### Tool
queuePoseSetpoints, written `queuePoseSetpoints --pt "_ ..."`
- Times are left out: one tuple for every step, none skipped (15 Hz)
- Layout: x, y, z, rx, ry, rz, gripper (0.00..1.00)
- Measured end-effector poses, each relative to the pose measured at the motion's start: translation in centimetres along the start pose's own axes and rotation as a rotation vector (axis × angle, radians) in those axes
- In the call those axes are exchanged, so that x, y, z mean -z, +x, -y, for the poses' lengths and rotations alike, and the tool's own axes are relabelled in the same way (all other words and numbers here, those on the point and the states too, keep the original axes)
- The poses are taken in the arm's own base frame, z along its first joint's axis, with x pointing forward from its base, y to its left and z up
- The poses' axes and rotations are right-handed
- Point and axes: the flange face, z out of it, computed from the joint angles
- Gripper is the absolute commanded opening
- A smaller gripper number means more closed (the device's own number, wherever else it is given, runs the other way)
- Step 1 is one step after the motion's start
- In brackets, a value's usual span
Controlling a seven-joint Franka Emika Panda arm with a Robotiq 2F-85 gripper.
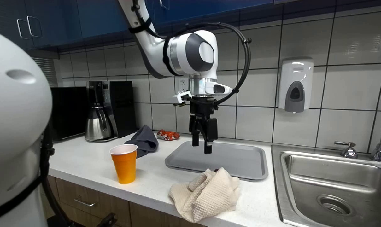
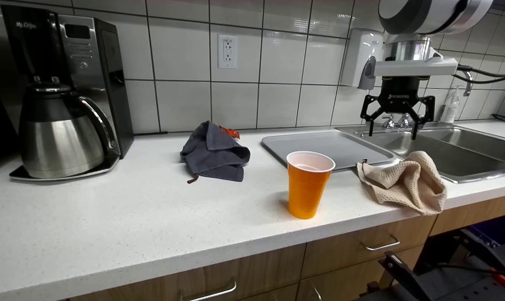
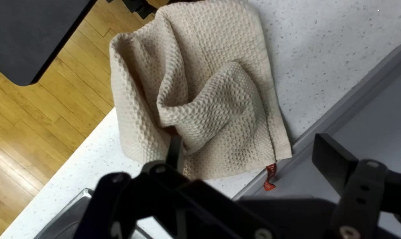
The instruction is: Remove the towels from the tray and put them on the counter
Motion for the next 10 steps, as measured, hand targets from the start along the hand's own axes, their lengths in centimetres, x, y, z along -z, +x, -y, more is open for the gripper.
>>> queuePoseSetpoints --pt "0.5 -0.4 0.4 0.009 0.001 -0.004 1.00" --pt "1.0 -0.9 0.7 0.019 0.002 -0.007 1.00" --pt "1.5 -1.3 1.1 0.029 0.002 -0.010 1.00" --pt "2.0 -1.8 1.4 0.039 0.002 -0.013 1.00" --pt "2.3 -2.0 1.6 0.043 0.004 -0.018 1.00" --pt "2.2 -2.0 1.6 0.043 0.003 -0.017 1.00" --pt "2.0 -1.9 1.6 0.043 0.002 -0.014 1.00" --pt "1.8 -1.9 1.6 0.041 0.000 -0.011 1.00" --pt "1.7 -1.8 1.5 0.039 -0.002 -0.008 1.00" --pt "1.6 -1.8 1.5 0.039 -0.002 -0.007 1.00"
